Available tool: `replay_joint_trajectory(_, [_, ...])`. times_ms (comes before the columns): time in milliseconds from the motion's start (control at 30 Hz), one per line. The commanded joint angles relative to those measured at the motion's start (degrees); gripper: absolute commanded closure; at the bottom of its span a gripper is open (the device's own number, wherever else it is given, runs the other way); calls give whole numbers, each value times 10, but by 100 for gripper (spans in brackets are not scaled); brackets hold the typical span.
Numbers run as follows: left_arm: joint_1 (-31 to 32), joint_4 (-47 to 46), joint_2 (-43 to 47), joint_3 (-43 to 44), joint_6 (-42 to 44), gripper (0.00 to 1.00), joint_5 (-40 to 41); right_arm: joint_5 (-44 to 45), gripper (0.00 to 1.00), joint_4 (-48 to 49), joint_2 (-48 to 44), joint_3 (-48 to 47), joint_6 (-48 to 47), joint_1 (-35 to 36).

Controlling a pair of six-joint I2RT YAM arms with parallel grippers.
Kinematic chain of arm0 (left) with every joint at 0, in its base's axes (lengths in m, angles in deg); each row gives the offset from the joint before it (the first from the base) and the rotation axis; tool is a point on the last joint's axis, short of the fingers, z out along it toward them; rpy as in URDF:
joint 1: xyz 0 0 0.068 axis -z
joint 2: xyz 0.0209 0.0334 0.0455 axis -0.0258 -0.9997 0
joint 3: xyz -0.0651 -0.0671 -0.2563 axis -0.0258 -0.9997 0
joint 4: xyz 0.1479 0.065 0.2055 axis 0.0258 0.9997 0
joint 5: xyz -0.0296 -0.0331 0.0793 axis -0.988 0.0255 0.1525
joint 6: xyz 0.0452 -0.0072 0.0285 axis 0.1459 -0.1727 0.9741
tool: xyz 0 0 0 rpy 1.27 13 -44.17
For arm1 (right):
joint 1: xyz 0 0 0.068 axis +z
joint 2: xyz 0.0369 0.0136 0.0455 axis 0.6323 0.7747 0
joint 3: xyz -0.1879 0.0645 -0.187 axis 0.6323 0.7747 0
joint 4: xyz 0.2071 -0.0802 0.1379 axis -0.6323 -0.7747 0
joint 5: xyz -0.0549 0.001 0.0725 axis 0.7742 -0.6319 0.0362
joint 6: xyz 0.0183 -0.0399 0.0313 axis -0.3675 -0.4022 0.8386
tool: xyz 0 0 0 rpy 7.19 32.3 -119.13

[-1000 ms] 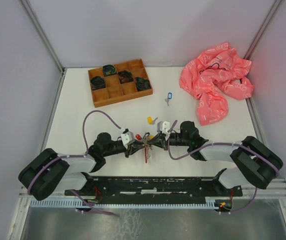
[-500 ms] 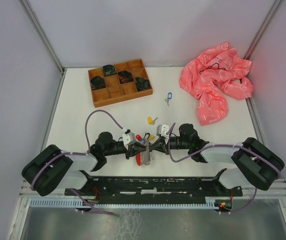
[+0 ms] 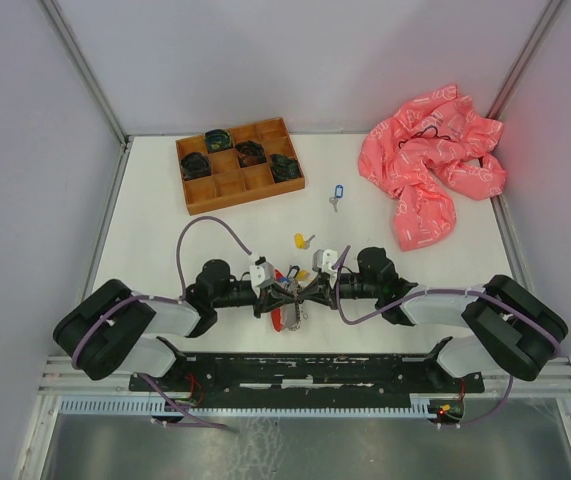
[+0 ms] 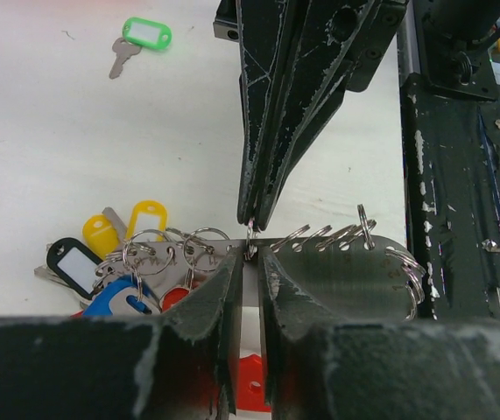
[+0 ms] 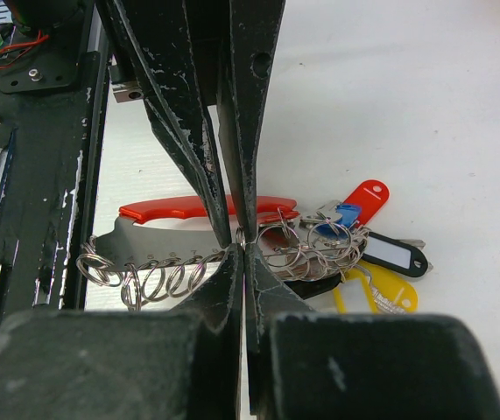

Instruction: Put the keys on the keyring

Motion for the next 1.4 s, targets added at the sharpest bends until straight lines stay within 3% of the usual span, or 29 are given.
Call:
replay_joint_trajectory(0, [-2,-20,-6,22,-17,82,-18,-2,99,29,-7,-2,7,2])
replay_joint_trajectory(233, [-2,-21,-12,28,-21,86,-25,-7,99,32,-2,-2,9,3])
replay_joint_trajectory(400, [-2,-14,-17,31,-18,97,-29,-9,99,34,-6,-3,12,3])
replay_joint_trajectory(500, [-2,-6,-14,35,-18,97,-23,-2,97,29,-11,-4,21,4])
replay_joint_trajectory(600, [-2,32,2,40,-3,97,-2,26,83,6,-32,-9,32,4])
replay_joint_trajectory(767, [-2,101,54,42,44,97,38,108,58,-116,-118,-33,40,4])
replay_joint_trajectory(900, [-2,132,73,43,59,97,56,188,46,-185,-186,-42,51,3])
replay_joint_trajectory(1000, [-2,143,75,46,60,97,68,307,42,-201,-229,-38,95,2])
replay_joint_trajectory(1067, [-2,153,75,51,55,97,79,396,26,-249,-246,-49,137,3])
replay_joint_trajectory(1133, [-2,159,75,54,51,97,84,482,16,-306,-253,-69,179,1])
replay_joint_trajectory(1367, [-2,204,74,74,26,97,134,608,4,-391,-220,-109,225,-10])
